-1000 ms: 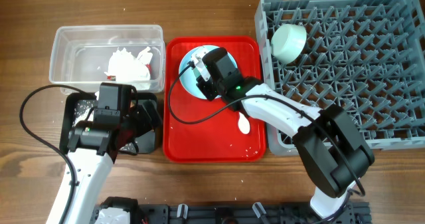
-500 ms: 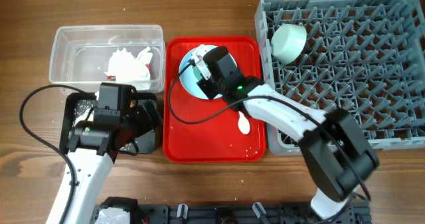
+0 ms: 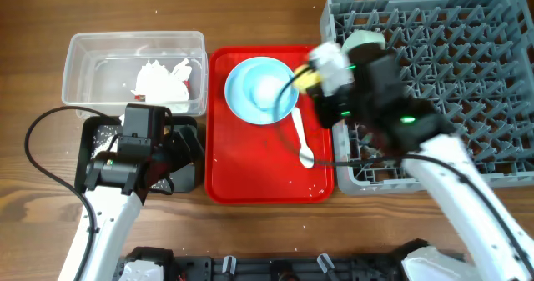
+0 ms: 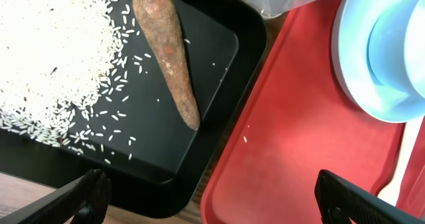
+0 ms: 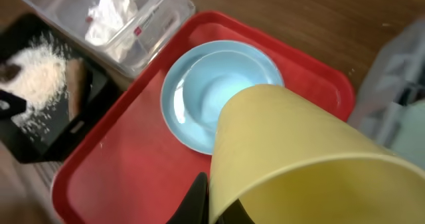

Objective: Sort waste into correct bins and load items into the dishwasher rack
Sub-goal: 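Lift the yellow cup with the right gripper and carry it to the rack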

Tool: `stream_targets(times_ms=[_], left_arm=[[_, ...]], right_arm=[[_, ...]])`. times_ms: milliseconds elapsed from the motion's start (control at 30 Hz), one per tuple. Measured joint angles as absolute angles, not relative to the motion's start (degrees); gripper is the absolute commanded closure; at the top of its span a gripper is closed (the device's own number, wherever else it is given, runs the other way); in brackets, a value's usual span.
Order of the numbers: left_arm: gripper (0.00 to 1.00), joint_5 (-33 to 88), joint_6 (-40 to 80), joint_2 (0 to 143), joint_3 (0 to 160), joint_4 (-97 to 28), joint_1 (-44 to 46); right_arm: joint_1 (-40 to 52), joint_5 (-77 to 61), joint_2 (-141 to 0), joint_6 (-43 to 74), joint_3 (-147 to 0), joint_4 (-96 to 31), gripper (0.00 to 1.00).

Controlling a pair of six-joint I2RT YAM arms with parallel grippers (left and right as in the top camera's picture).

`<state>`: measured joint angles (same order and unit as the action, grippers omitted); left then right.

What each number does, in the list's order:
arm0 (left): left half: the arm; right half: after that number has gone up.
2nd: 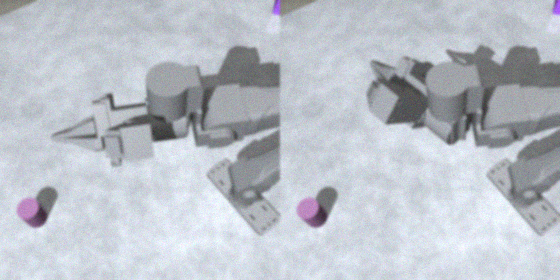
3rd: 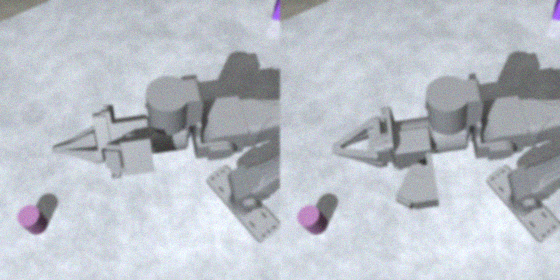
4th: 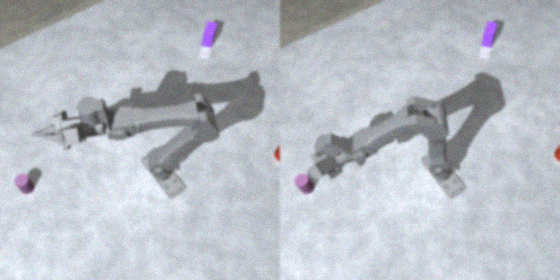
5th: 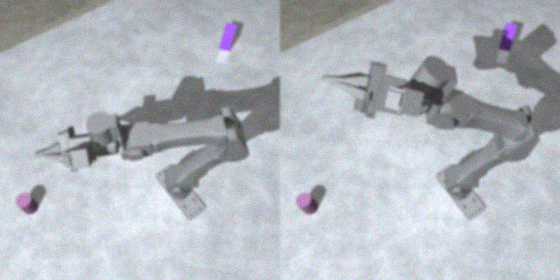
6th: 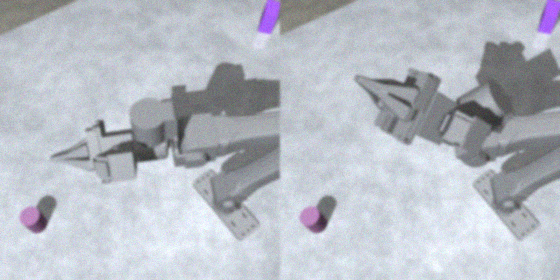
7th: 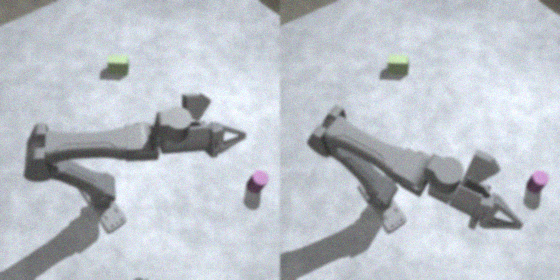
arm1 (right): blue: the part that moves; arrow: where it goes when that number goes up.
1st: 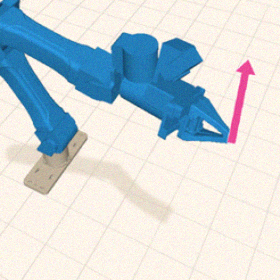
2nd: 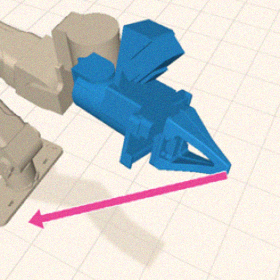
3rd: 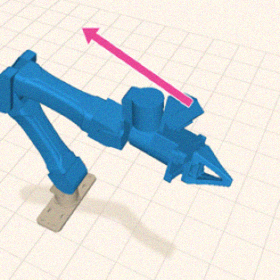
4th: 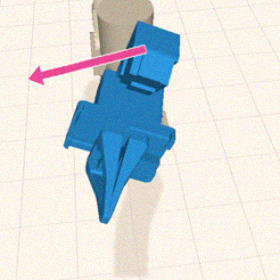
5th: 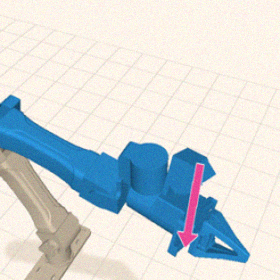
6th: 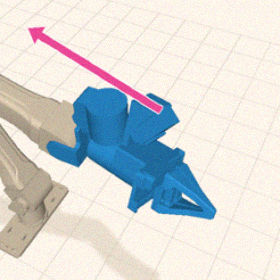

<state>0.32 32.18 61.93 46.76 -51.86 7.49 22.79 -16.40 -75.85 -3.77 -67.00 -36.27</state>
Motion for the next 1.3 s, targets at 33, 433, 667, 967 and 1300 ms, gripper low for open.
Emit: stream_targets(times_ms=[33, 433, 667, 967, 1300], left_arm=[[0.00, 0.32, 32.18, 61.93, 46.76, -51.83, 7.49], [0.00, 0.47, 32.21, 61.93, 46.78, -51.86, 7.49], [0.00, 0.47, 32.18, 61.95, 46.74, -51.59, 7.49], [0.00, 0.49, 32.21, 61.95, 46.72, -51.33, 7.49], [0.00, 0.49, 32.18, 61.95, 46.72, -51.22, 7.49]], right_arm=[[20.18, -19.51, -75.16, -4.16, -67.00, -36.82, 0.95], [-19.59, -79.59, -96.01, 3.09, -66.96, -6.55, 0.96], [-24.32, -89.01, -111.18, 36.29, -66.35, 35.81, 0.94], [-24.53, -88.66, -115.81, 55.29, -66.43, 43.68, 0.94], [-24.53, -87.18, -119.13, 56.99, -66.52, 35.83, 0.78]])
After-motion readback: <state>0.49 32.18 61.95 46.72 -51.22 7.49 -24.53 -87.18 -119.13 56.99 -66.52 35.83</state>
